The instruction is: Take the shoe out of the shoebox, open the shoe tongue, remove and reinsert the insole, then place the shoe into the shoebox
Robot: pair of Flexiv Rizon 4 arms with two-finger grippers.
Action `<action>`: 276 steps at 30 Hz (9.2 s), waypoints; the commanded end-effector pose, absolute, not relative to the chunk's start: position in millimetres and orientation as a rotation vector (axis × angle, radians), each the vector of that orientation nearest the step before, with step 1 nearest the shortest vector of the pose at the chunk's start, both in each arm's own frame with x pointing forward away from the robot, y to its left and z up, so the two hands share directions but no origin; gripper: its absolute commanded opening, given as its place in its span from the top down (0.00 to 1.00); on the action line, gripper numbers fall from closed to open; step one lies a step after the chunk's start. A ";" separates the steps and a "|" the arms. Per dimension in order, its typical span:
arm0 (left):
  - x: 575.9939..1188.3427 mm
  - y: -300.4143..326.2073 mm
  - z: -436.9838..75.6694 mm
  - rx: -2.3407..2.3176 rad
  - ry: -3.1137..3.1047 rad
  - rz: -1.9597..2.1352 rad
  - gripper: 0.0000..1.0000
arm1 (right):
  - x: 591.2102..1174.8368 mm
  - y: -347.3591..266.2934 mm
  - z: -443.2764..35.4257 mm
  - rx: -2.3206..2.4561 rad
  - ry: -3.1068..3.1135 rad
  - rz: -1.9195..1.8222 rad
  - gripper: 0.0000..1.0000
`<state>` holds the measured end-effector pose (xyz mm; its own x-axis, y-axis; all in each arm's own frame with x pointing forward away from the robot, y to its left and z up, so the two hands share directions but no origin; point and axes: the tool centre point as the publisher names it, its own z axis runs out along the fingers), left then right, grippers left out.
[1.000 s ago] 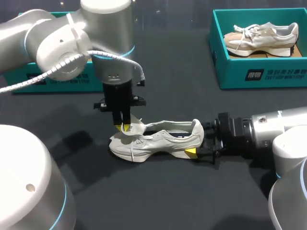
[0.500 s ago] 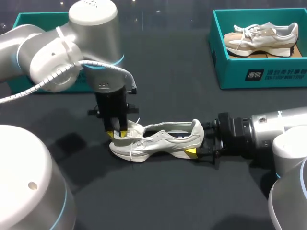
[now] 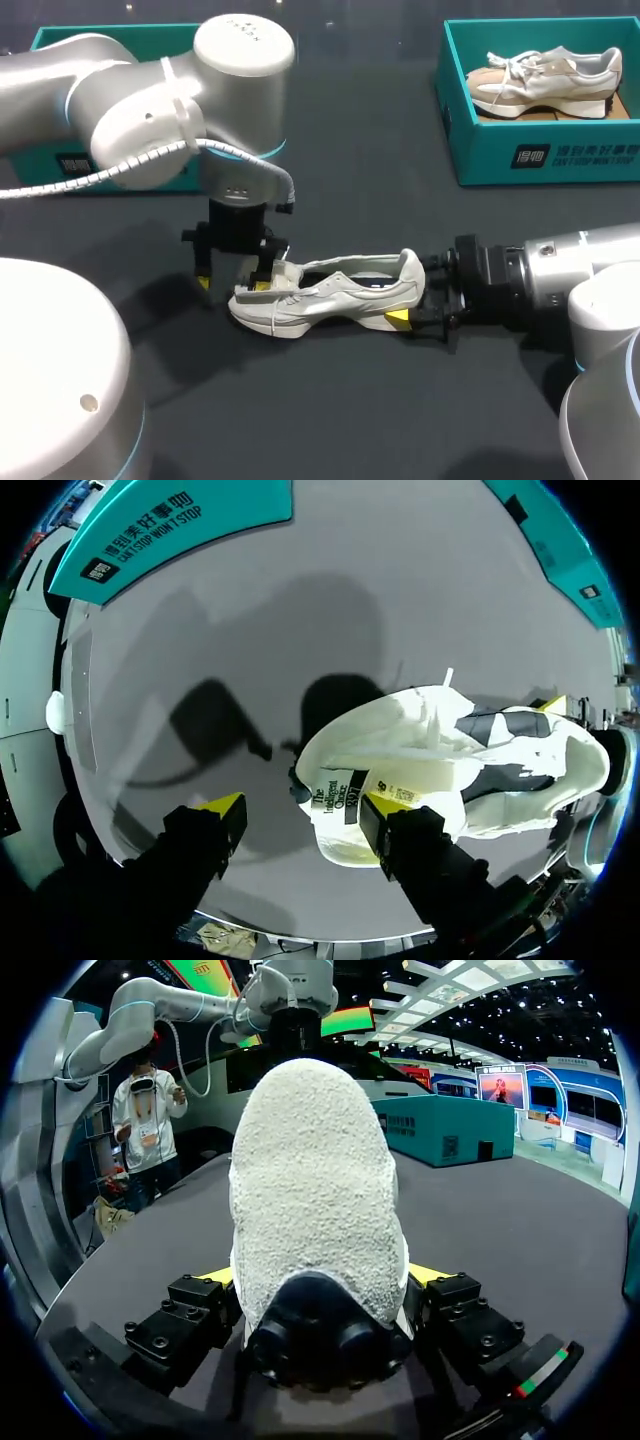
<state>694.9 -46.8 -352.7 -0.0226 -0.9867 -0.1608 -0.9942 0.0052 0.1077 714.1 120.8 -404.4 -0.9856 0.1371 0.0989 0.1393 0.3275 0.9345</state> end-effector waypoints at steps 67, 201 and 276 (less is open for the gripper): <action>687.5 -185.1 -222.8 -0.149 3.213 -0.519 1.00 | 713.1 119.0 -404.8 -0.269 -2.561 -1.798 1.00; 691.9 -180.1 -336.0 0.008 3.089 -0.854 1.00 | 713.1 119.0 -404.8 -0.269 -2.561 -1.798 1.00; 725.1 -261.6 -333.7 -0.105 2.689 -0.978 1.00 | 713.1 119.0 -404.8 -0.269 -2.561 -1.798 1.00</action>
<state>723.3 -262.6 -332.6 -0.9561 -0.1676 -0.2404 0.0240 0.7728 -0.6343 714.7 118.9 -405.8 -0.9855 0.1377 0.0993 0.1400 0.3282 0.9342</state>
